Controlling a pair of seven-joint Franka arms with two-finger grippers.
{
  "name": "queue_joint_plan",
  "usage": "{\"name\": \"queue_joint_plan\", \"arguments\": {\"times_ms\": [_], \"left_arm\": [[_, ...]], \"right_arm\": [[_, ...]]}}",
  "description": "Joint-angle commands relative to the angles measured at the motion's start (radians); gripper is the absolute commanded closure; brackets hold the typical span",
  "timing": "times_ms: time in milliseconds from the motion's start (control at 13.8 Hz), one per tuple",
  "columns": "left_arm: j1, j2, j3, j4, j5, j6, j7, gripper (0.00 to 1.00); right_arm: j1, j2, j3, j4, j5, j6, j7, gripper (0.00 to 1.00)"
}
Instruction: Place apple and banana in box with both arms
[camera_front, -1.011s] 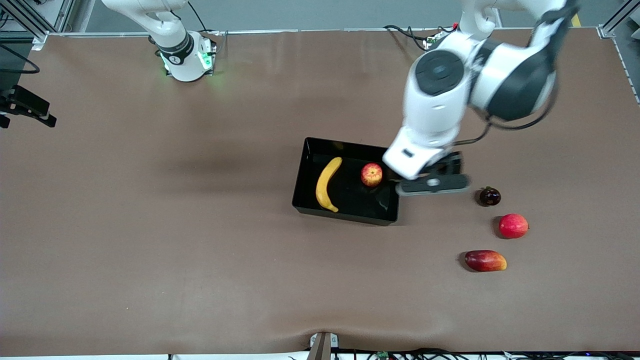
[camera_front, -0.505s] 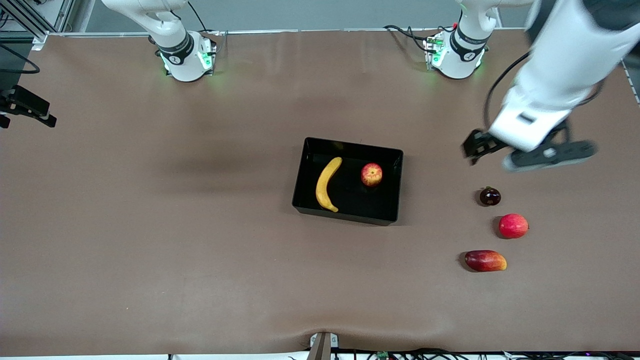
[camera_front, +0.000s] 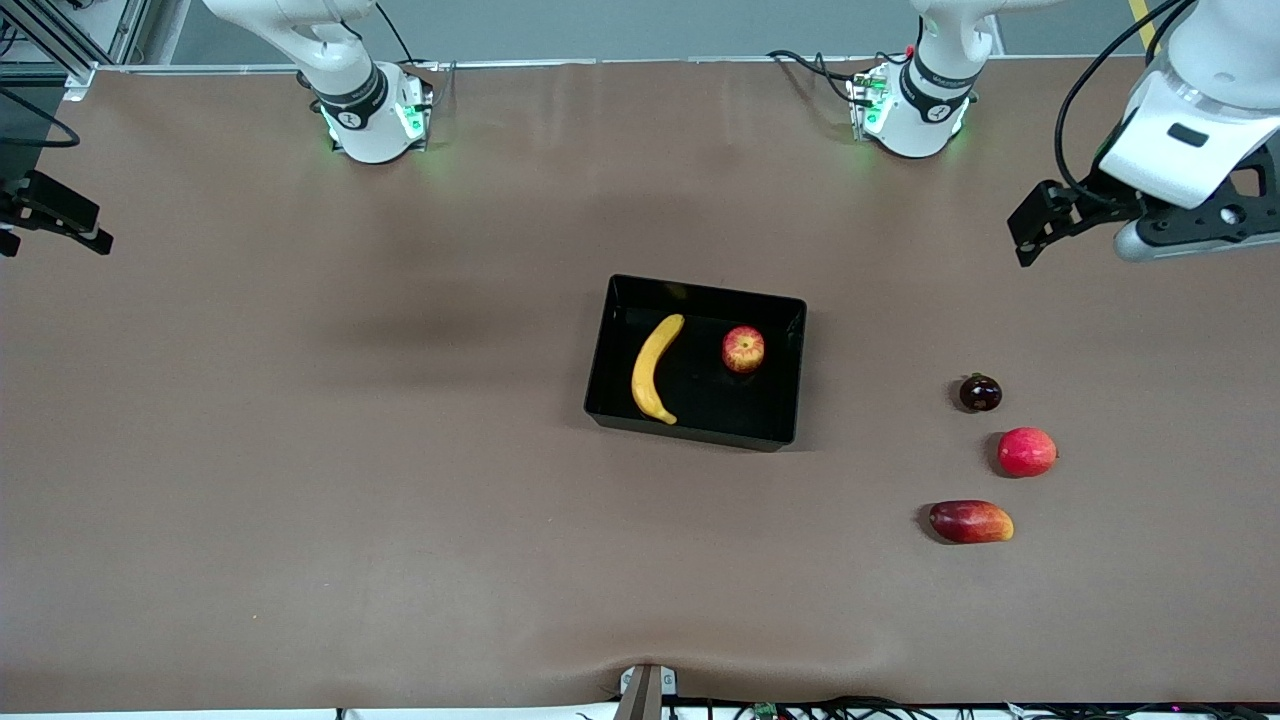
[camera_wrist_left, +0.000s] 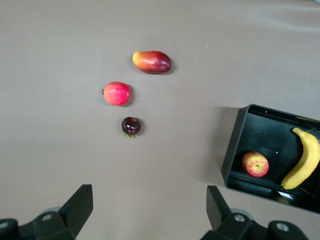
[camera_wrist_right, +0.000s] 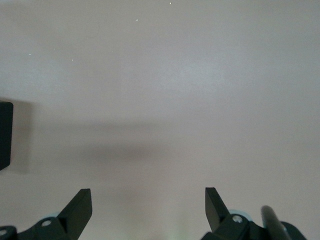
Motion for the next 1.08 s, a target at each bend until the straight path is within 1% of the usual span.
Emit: {"name": "queue_joint_plan", "arguments": {"times_ms": [0,144,217,289,361,578,722,866,1011], "left_arm": [[-0.054,-0.095,0.090,-0.103,-0.049,0.007,0.061,0.00],[-0.060,-0.137,0.116,-0.138,-0.049,0.004,0.099,0.00],[-0.063,-0.158,0.118,-0.157,-0.049,0.004,0.101,0.00],[-0.065,-0.173,0.119,-0.166,-0.049,-0.001,0.101,0.00],[-0.068,-0.177,0.140,-0.163,-0.049,-0.013,0.102,0.00],[-0.055,-0.167,0.150,-0.154,-0.051,-0.016,0.138,0.00],[-0.049,-0.157,0.151,-0.132,-0.054,-0.016,0.153,0.00],[-0.045,-0.125,0.151,-0.094,-0.054,-0.021,0.197,0.00],[-0.037,-0.121,0.153,-0.091,-0.055,-0.021,0.202,0.00]], "right_arm": [[-0.017,-0.001,0.012,0.005,-0.005,-0.004,-0.009,0.00],[-0.017,-0.001,0.012,0.005,-0.006,-0.004,-0.009,0.00],[-0.017,-0.001,0.012,0.005,-0.005,-0.004,-0.009,0.00],[-0.017,-0.001,0.012,0.005,-0.006,-0.004,-0.009,0.00],[-0.017,-0.001,0.012,0.005,-0.006,-0.004,-0.009,0.00],[-0.018,-0.001,0.012,0.005,-0.006,-0.005,-0.009,0.00],[-0.018,-0.001,0.012,0.005,-0.006,-0.005,-0.009,0.00],[-0.018,-0.001,0.012,0.005,-0.006,-0.005,-0.009,0.00],[-0.018,-0.001,0.012,0.005,-0.006,-0.005,-0.009,0.00]]}}
